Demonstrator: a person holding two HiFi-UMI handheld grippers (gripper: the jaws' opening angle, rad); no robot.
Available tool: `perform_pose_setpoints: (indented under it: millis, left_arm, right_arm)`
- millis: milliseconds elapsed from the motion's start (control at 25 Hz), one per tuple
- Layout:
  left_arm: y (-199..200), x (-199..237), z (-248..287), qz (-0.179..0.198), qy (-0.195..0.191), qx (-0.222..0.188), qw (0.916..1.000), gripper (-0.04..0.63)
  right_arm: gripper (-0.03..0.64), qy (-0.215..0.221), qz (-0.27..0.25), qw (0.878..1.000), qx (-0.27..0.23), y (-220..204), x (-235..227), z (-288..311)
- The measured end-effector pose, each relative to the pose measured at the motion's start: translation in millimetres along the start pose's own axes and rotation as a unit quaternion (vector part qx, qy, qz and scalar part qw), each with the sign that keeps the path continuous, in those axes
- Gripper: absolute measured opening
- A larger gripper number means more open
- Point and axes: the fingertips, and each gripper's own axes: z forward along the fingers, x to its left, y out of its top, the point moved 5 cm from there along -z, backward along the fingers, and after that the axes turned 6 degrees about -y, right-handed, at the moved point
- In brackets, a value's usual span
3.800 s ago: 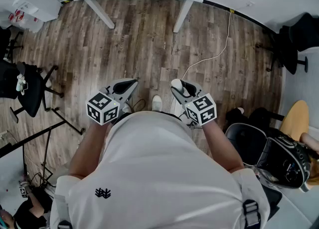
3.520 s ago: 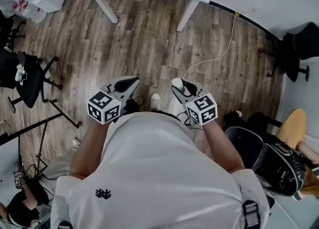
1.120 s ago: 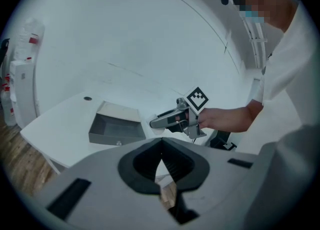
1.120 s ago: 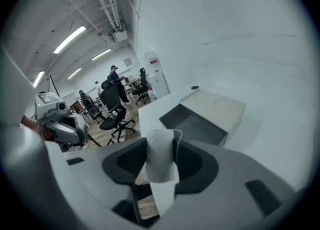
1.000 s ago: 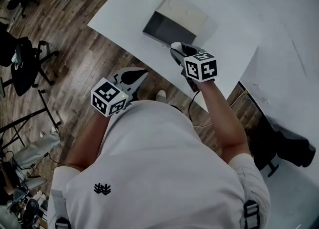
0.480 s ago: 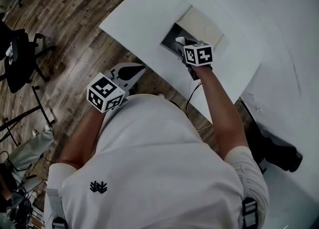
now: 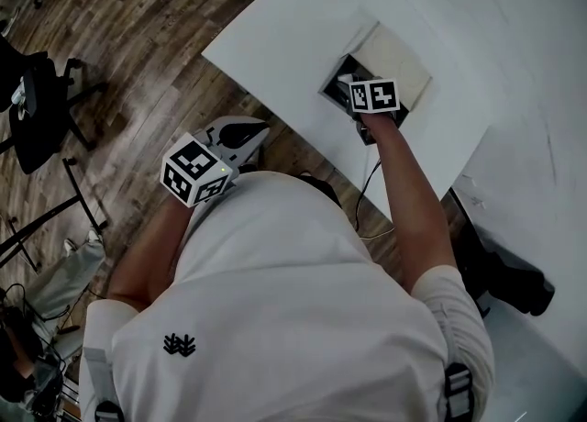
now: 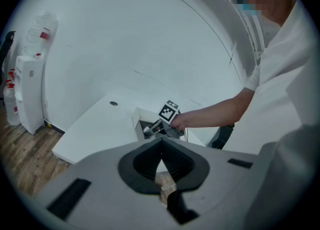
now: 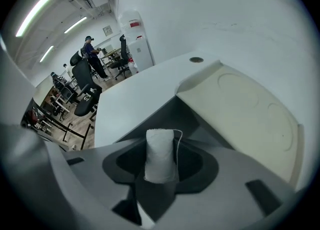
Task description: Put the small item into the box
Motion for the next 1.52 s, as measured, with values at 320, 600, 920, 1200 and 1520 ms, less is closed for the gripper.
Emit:
perform_pose_setpoints:
  millis: [320, 600, 920, 1200, 1520]
  left_arm:
    - [-1.0, 14.2, -10.3, -0.005, -0.006, 0.007, 0.9999, 0.008]
    - [1.1, 21.8, -14.8, -0.008, -0.013, 0.009, 0.9998, 0.008]
    - [-0.5, 25.3, -15.9, -0.006, -0.023, 0.014, 0.9996, 0.008]
    - [1.1, 13.7, -3.1, 0.004, -0.045, 0.022, 0.9987, 0.008]
    - [6.0, -6.7, 22.8, 0.023, -0.073, 0.037, 0.9964, 0.008]
  right_arm:
    - [0.169, -0.009, 0.010, 1.000, 0.022, -2.6, -2.1, 11.8]
    - [0.175, -0.006, 0.024, 0.999, 0.033, -2.9, 4.2, 16.7]
    - [0.190, -0.006, 0.021, 1.000, 0.019, 0.0, 7.9, 10.5]
    - [0.189, -0.007, 0.020, 0.999, -0.028, 4.6, 14.0, -17.4]
    - [0.136, 0.002, 0.033, 0.994, -0.104, -6.8, 23.7, -71.9]
